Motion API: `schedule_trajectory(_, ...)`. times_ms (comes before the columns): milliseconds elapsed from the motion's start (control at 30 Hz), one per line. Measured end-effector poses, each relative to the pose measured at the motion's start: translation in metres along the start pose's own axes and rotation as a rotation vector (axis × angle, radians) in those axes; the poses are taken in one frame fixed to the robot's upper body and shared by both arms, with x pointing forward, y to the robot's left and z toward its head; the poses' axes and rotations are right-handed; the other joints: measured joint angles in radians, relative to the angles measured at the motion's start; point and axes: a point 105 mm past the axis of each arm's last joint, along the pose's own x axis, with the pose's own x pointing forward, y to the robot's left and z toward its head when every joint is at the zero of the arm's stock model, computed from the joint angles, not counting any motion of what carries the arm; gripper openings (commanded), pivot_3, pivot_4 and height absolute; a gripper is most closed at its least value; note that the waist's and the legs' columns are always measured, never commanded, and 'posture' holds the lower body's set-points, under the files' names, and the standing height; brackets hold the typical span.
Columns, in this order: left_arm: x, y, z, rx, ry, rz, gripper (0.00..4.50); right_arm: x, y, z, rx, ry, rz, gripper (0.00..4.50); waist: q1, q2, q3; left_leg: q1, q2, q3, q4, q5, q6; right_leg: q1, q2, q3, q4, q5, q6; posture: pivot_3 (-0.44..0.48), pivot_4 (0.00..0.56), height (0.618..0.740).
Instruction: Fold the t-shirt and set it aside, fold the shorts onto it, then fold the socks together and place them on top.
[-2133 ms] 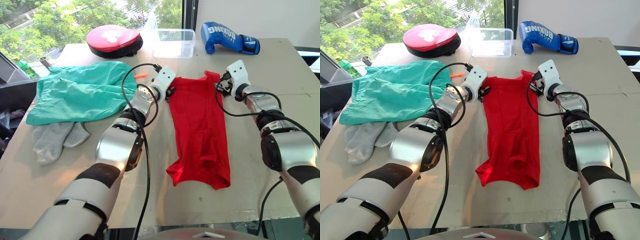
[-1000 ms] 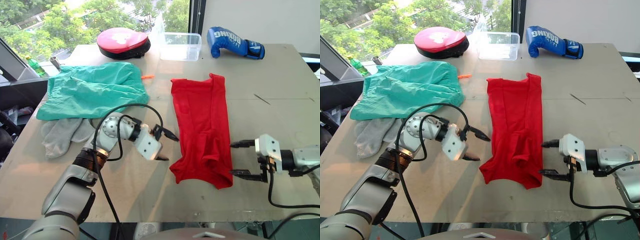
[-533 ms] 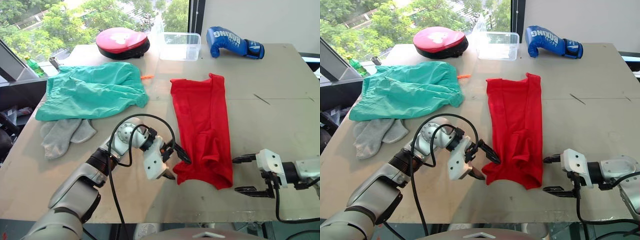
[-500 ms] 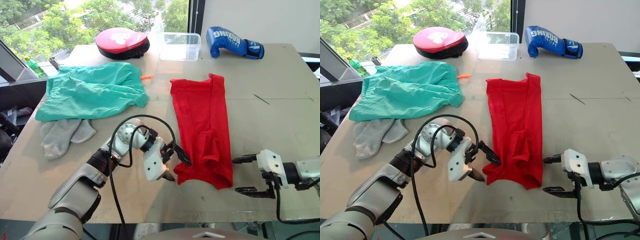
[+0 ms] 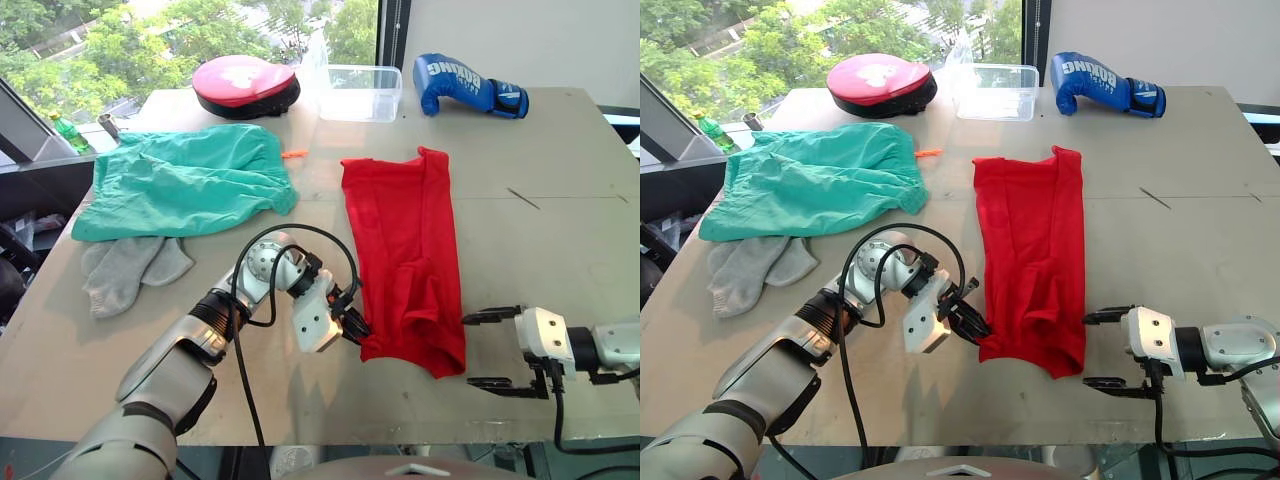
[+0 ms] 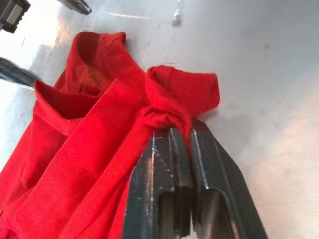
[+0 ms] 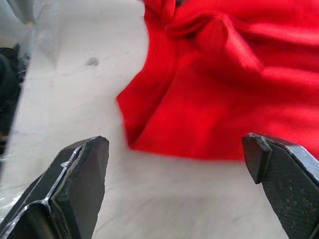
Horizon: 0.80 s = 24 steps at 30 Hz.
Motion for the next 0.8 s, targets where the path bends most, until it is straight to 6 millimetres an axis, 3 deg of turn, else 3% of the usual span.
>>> schedule_trajectory(233,-0.004,-0.002,0.000,-0.026,0.012,0.011,0.04,0.009,0.000,-0.012,-0.114,0.041,0.059,4.50,0.000,0.000,0.000,0.000,0.000,0.000,0.000,0.000,0.000,0.000,0.000,0.000,0.000,0.000,0.000,0.000,0.150,0.731)
schedule_trajectory(400,-0.004,-0.004,-0.002,-0.061,0.015,0.027,0.00,0.016,0.000,-0.012,-0.184,0.029,0.133,2.42,-0.003,-0.001,0.000,0.001,0.001,0.000,0.000,0.000,0.000,0.000,0.001,0.000,0.000,0.000,0.000,0.000,0.150,0.731)
schedule_trajectory(567,-0.004,-0.002,-0.002,-0.115,0.013,0.065,0.00,0.021,-0.003,-0.010,-0.211,0.022,0.154,0.03,-0.003,-0.001,0.000,0.001,0.001,0.000,0.000,0.000,0.000,0.000,0.001,0.000,0.000,0.000,0.000,0.000,0.150,0.731)
schedule_trajectory(800,-0.014,-0.012,0.003,-0.296,0.002,0.117,0.00,0.021,-0.004,-0.008,-0.214,0.021,0.160,0.03,-0.004,-0.001,0.000,0.001,0.001,0.000,0.000,0.000,0.000,0.000,0.001,0.000,0.000,0.000,0.000,0.000,0.150,0.731)
